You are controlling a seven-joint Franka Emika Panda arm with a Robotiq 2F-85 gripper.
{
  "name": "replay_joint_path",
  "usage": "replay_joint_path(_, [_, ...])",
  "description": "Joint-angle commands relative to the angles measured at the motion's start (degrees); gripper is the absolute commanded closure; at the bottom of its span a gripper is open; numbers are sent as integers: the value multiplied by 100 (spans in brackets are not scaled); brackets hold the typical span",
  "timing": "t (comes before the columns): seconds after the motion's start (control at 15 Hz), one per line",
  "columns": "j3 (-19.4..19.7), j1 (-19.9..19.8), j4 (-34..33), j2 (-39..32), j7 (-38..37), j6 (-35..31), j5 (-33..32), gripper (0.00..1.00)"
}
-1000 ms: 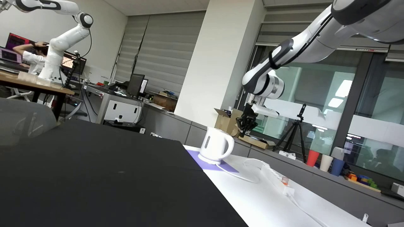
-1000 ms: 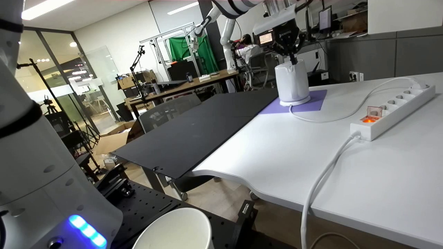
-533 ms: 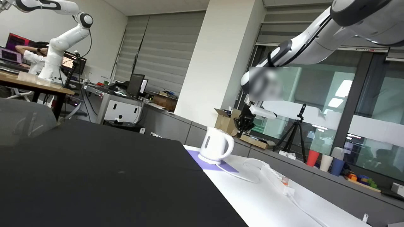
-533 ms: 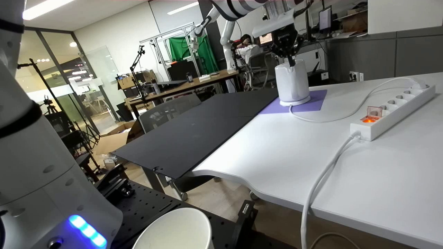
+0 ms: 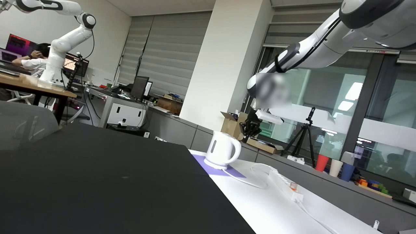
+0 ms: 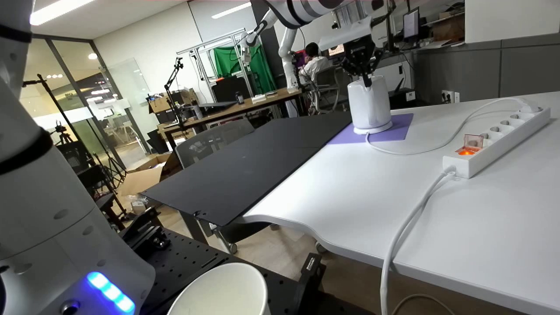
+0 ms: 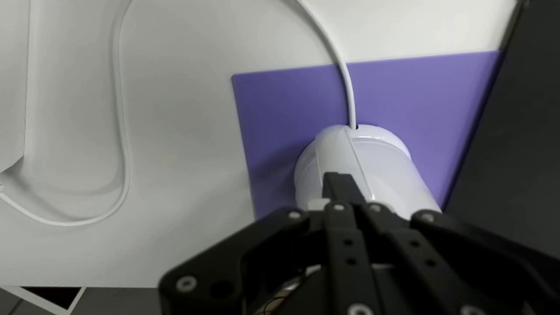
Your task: Turn on the switch of the electric kettle
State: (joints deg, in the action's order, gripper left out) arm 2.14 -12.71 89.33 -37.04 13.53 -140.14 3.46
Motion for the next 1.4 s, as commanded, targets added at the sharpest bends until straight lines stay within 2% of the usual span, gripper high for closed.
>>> replay_joint_path(0.0, [-105,-113,-198,-115,87,18,105,100])
replay_joint_path(1.33, [-344,-262,-210,-300,492,-289,293,100])
